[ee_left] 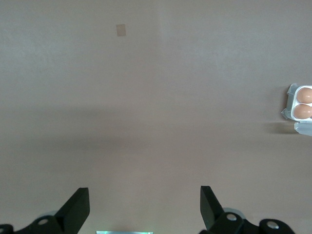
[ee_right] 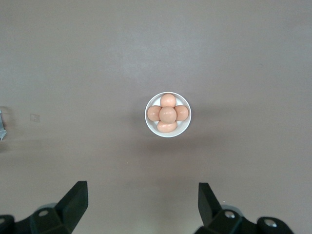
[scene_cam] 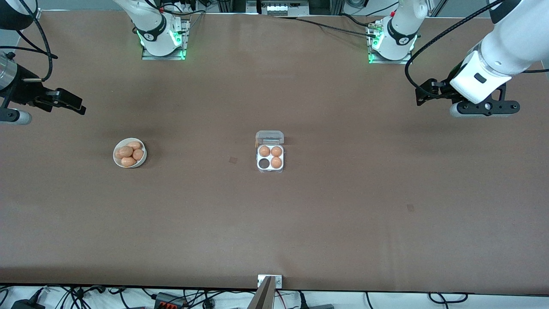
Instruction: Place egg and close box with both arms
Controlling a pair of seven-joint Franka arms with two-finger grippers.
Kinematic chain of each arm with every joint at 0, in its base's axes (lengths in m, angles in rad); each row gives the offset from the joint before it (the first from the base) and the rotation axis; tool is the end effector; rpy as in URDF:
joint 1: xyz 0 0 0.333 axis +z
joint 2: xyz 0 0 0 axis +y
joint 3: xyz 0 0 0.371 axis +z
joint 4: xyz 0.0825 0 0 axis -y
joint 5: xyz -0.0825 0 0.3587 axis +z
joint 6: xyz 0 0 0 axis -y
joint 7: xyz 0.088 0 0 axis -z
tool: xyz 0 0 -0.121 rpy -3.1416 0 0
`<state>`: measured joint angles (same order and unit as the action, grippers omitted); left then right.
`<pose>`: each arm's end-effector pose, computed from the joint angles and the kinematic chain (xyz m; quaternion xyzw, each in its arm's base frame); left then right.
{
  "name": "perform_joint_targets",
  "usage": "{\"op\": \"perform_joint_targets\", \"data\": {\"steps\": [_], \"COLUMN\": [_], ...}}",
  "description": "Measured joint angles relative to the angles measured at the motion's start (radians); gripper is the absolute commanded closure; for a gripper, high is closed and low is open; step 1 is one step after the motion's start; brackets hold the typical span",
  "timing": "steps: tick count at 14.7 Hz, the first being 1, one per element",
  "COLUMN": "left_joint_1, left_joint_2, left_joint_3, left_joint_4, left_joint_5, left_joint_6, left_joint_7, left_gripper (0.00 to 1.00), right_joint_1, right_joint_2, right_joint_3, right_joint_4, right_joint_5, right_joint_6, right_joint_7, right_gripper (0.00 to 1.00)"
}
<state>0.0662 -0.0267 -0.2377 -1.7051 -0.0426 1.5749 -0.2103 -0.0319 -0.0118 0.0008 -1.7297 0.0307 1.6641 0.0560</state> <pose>0.5046 -0.0944 0.6198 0.9983 0.0208 -0.0546 0.0079 0.5263 -0.0129 0.6085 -0.9985 0.0454 0.0271 0.0149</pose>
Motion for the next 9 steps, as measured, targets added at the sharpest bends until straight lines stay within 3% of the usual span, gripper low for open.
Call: {"op": "perform_joint_targets", "data": {"steps": [9], "left_joint_1": [0.000], "left_joint_2": [0.003], "left_joint_3": [0.000], "left_joint_4": [0.002], "left_joint_5": [0.000], "left_joint_6": [-0.008], "left_joint_7": [0.000], "left_gripper": [0.00], "right_joint_1": [0.000], "right_joint_2": [0.001], "right_joint_3": [0.000], "right_joint_4": [0.001], "right_joint_5": [-0.001], "right_joint_6": [0.000], "right_joint_7": [0.000], "right_gripper": [0.00]}}
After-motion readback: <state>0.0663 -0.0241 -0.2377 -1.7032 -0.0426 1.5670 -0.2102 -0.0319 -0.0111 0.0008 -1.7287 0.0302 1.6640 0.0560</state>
